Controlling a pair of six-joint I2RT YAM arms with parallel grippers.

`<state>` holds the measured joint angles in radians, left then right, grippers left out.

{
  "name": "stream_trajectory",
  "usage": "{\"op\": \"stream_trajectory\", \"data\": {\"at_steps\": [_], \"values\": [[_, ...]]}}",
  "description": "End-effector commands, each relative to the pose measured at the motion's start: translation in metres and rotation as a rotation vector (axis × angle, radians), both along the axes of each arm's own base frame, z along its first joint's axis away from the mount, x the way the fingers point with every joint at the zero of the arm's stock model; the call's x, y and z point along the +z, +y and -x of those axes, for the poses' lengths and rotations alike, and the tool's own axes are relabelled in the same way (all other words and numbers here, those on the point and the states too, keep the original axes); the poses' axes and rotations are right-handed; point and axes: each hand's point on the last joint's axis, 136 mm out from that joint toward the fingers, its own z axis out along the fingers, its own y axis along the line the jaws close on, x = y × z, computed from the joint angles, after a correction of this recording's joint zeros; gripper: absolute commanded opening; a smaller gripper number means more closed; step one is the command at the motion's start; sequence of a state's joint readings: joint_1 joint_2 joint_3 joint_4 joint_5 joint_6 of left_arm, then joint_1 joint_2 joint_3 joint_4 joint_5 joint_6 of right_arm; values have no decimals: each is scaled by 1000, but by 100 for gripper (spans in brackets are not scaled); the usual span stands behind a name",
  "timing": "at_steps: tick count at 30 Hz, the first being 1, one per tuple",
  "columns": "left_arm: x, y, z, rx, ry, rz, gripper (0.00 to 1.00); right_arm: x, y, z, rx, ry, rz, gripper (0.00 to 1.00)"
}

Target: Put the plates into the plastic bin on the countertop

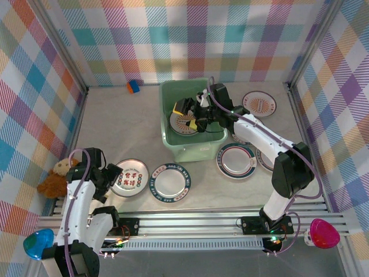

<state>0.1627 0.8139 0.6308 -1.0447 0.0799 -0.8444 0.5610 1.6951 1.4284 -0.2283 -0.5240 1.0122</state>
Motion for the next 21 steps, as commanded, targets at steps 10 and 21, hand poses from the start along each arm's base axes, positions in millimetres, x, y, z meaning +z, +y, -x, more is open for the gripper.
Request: {"op": "stream_trajectory", "data": {"at_steps": [10,21], "values": [[-29,-9,-8,-13,67,57,96,-5,-3,3,32,10,-37,99],[-49,-14,-15,-73,99,78,94,-16,-8,-8,18,43,-44,99]]}}
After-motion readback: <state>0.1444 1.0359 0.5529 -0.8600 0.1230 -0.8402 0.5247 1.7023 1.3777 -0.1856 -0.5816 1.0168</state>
